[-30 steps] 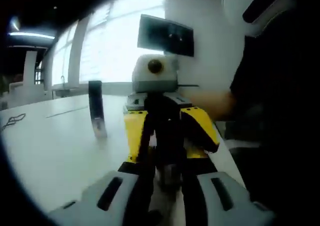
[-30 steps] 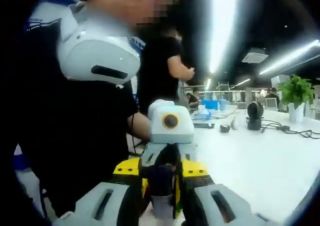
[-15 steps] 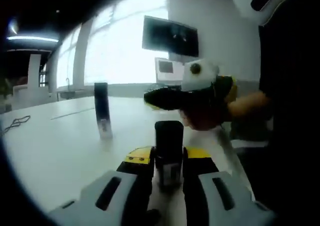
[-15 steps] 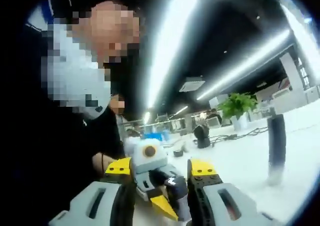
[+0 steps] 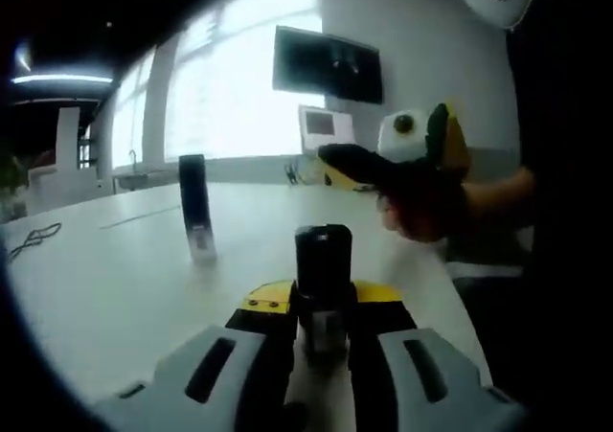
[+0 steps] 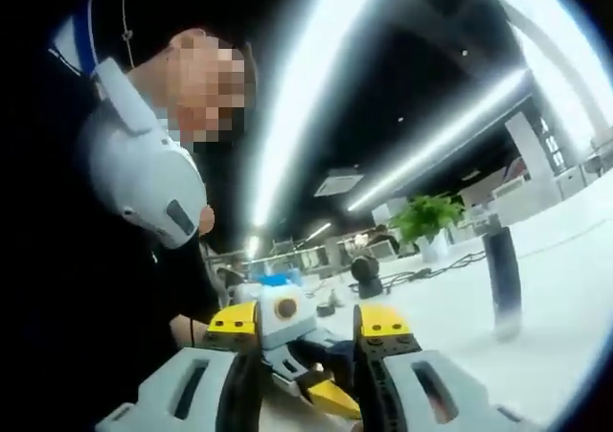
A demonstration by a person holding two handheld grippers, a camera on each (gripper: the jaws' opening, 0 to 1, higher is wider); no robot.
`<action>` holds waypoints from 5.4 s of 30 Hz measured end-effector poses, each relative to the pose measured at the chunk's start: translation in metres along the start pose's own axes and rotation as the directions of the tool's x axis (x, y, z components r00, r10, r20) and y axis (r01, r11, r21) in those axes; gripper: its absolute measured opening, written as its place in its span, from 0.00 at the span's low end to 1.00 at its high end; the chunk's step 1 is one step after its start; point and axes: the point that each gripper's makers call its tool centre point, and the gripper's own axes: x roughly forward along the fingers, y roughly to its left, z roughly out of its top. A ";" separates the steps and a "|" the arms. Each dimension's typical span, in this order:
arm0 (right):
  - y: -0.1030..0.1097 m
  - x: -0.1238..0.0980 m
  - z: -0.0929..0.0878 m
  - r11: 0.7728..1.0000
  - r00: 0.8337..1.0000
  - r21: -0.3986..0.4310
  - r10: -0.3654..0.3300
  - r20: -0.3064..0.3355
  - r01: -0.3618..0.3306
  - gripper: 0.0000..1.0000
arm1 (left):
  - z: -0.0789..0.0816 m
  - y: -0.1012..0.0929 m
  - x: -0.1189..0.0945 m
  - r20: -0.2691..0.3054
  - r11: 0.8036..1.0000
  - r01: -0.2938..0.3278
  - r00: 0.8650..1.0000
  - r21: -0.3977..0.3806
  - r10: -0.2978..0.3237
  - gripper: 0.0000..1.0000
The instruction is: Pick up cosmetic bottle twist off cap place on table pick up cap screw tight cap place on table
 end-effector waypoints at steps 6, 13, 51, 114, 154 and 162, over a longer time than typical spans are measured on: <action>-0.002 -0.003 0.003 1.000 1.000 0.017 -0.025 0.012 0.025 0.29 | 0.004 -0.002 -0.001 0.008 1.000 -0.013 1.000 0.024 0.013 0.09; -0.009 0.000 0.013 0.992 0.992 0.011 -0.123 0.017 0.122 0.22 | 0.026 0.012 -0.004 0.110 0.996 -0.090 0.990 -0.003 0.090 0.10; -0.064 0.055 -0.012 0.682 0.758 -0.459 -0.651 -0.027 0.569 0.22 | 0.038 0.050 0.002 0.173 0.966 -0.258 0.951 -0.014 0.256 0.10; -0.005 0.048 -0.033 0.938 0.939 -0.295 0.077 -0.335 -0.182 0.11 | 0.033 -0.005 -0.007 0.152 0.998 0.057 0.987 -0.018 -0.054 0.10; 0.020 0.046 -0.021 0.895 0.865 -0.083 0.394 -0.311 -0.437 0.38 | 0.041 -0.023 -0.013 0.209 0.965 0.242 0.954 -0.104 -0.217 0.09; -0.007 0.056 -0.006 0.967 0.968 -0.147 0.182 -0.171 -0.208 0.42 | 0.041 -0.009 -0.011 0.209 0.979 0.170 0.967 -0.108 -0.145 0.10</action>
